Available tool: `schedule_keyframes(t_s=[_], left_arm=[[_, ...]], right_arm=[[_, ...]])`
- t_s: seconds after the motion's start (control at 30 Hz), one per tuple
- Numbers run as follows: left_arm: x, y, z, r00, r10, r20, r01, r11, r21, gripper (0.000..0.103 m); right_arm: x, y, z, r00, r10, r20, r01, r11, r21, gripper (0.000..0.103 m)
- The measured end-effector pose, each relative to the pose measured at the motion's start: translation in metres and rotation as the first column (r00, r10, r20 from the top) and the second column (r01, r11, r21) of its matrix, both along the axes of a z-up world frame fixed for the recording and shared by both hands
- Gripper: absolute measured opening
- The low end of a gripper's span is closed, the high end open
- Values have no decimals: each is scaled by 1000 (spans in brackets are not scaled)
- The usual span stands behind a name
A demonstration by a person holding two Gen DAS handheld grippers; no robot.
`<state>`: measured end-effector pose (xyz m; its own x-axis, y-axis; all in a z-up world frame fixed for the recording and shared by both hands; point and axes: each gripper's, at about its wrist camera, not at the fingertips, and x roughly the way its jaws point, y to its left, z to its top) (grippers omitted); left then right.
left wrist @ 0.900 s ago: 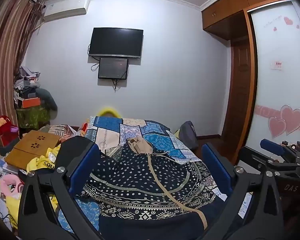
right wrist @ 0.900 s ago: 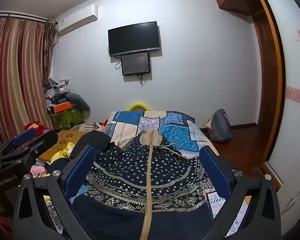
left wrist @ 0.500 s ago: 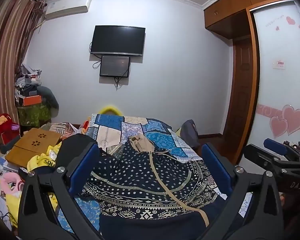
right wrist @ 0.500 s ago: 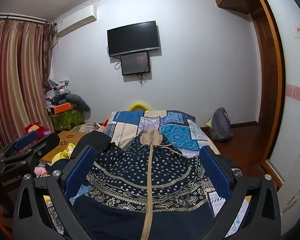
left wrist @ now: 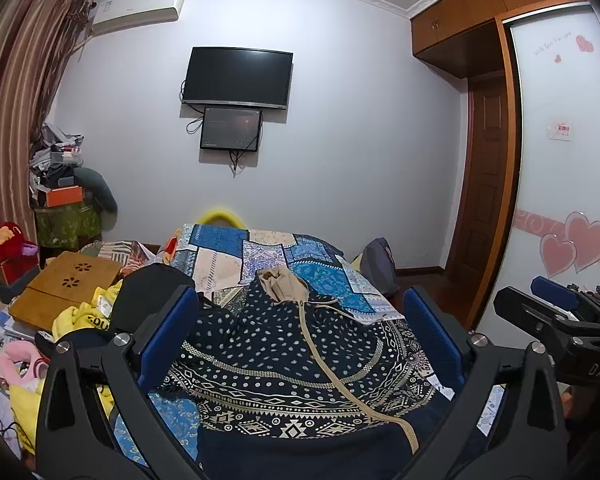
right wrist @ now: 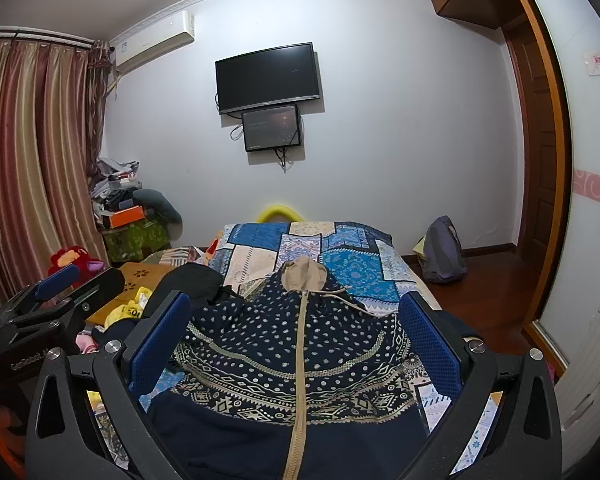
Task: Fold large clothes
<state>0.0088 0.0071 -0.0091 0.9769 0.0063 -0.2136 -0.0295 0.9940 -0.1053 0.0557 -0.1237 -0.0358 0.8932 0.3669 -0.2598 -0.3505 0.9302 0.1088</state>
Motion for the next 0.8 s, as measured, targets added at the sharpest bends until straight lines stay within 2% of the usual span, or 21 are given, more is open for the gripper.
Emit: schedule_keyframes(t_s=[0.8], left_arm=[[3,-5,1,1000,9,2,-9,1000,18,103]], right_arm=[[0,4,-1,1000,5,-1,-5,1000,4,103]])
